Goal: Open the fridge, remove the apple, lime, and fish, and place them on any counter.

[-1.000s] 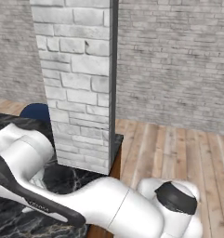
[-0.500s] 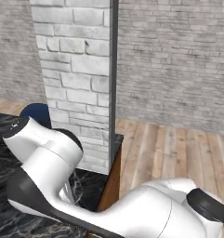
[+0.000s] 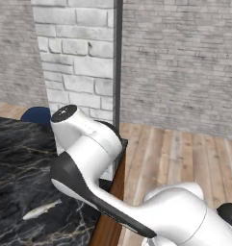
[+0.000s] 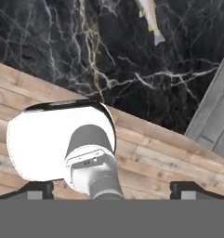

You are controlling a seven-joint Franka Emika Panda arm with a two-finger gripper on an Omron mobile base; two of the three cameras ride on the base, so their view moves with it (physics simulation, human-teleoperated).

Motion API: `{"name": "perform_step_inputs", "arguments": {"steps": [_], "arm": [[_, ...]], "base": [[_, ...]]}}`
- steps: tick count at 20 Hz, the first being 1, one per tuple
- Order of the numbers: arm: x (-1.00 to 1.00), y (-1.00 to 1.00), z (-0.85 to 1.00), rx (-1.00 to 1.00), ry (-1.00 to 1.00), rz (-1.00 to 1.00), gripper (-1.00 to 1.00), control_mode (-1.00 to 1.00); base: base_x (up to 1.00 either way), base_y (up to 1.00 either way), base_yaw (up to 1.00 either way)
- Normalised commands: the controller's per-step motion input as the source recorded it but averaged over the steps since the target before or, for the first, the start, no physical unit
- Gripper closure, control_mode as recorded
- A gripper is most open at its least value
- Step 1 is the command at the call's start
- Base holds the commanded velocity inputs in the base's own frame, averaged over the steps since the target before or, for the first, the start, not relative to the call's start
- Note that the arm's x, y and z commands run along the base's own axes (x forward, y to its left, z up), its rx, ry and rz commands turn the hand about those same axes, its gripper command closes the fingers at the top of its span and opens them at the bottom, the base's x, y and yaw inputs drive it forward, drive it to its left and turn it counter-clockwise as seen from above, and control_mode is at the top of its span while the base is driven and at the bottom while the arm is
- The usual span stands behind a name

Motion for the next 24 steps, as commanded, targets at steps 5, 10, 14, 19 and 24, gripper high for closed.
{"name": "perform_step_inputs", "arguments": {"steps": [5,10,14,19,24], "arm": [[0.38,-0.38,0.0,0.0,-0.14,-0.53,-1.0,-1.0],[0.58,-0.53,0.0,0.0,-0.1,-0.48,-1.0,-1.0],[0.19,-0.71,0.06,0.01,-0.07,-0.51,-1.0,-1.0],[0.16,-0.68,0.32,0.08,-0.06,-0.48,-1.0,-1.0],[0.1,-0.64,0.29,0.09,-0.11,-0.42,-1.0,-1.0]], "base": [[0.0,0.0,0.0],[0.0,0.0,0.0],[0.0,0.0,0.0],[0.0,0.0,0.0],[0.0,0.0,0.0]]}}
